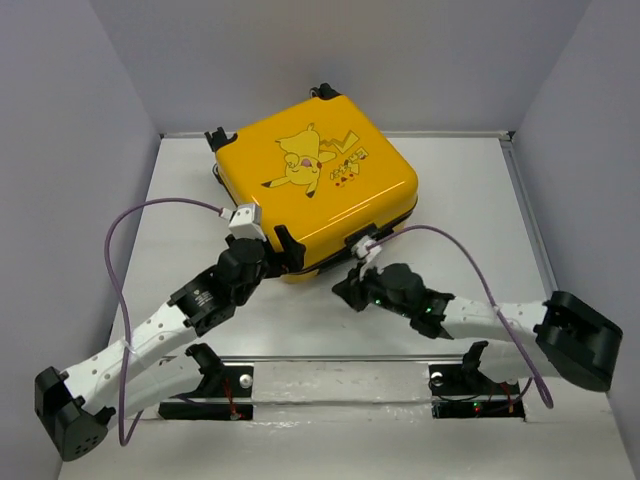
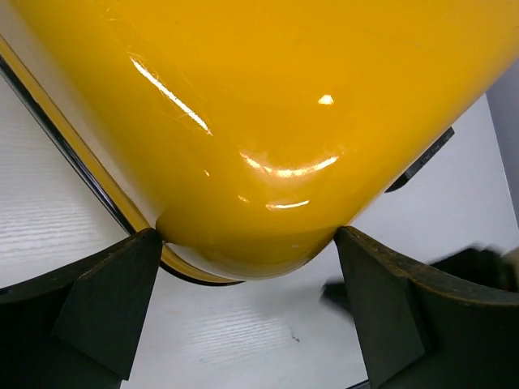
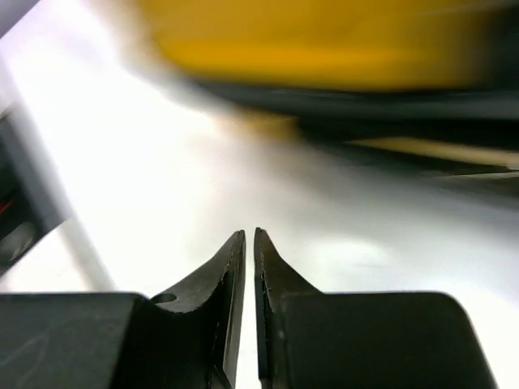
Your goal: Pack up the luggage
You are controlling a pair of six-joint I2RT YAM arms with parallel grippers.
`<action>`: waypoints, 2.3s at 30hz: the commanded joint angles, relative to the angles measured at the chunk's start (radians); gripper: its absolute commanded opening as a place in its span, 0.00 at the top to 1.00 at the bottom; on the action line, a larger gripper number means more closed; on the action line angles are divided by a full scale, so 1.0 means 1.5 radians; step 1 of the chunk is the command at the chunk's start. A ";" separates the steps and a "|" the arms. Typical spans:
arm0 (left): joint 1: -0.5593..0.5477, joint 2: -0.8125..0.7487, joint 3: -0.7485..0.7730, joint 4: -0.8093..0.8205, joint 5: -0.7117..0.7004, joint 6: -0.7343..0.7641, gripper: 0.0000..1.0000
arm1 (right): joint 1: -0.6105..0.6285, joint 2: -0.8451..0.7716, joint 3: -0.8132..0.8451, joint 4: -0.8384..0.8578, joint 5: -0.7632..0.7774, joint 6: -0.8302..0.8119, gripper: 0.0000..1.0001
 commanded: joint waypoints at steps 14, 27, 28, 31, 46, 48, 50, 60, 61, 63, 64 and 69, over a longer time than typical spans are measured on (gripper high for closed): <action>-0.001 0.030 0.116 0.143 0.060 0.026 0.01 | 0.316 0.248 0.159 0.110 0.275 0.091 0.93; 0.008 -0.048 0.055 0.034 -0.037 0.029 0.01 | -0.055 -0.108 0.050 -0.237 0.206 0.087 0.61; 0.013 -0.047 0.057 0.031 -0.035 0.034 0.01 | -0.088 -0.108 0.052 -0.238 0.193 0.080 0.60; 0.018 -0.040 0.062 0.029 -0.026 0.039 0.01 | -0.119 -0.097 0.067 -0.236 0.157 0.045 0.58; 0.059 -0.091 0.010 -0.019 0.064 0.036 0.01 | -0.193 0.008 0.018 0.065 0.046 -0.041 0.56; 0.059 -0.092 0.007 -0.025 0.065 0.035 0.01 | -0.193 0.009 0.003 0.122 0.033 -0.042 0.56; 0.059 -0.091 0.002 -0.022 0.077 0.032 0.01 | -0.193 0.025 0.005 0.142 0.039 -0.049 0.56; 0.058 -0.066 -0.013 0.025 0.125 0.020 0.01 | -0.193 0.074 -0.012 0.342 0.012 -0.080 0.50; 0.059 -0.066 -0.013 0.032 0.125 0.019 0.01 | -0.193 0.078 -0.009 0.355 0.010 -0.076 0.52; 0.059 -0.068 -0.015 0.035 0.121 0.015 0.01 | -0.193 0.089 -0.002 0.391 0.007 -0.051 0.56; 0.059 -0.069 -0.017 0.042 0.119 0.013 0.01 | -0.193 0.092 0.003 0.403 0.004 -0.042 0.59; 0.059 -0.063 -0.044 0.067 0.137 0.000 0.01 | -0.193 0.106 -0.002 0.495 -0.018 0.041 0.72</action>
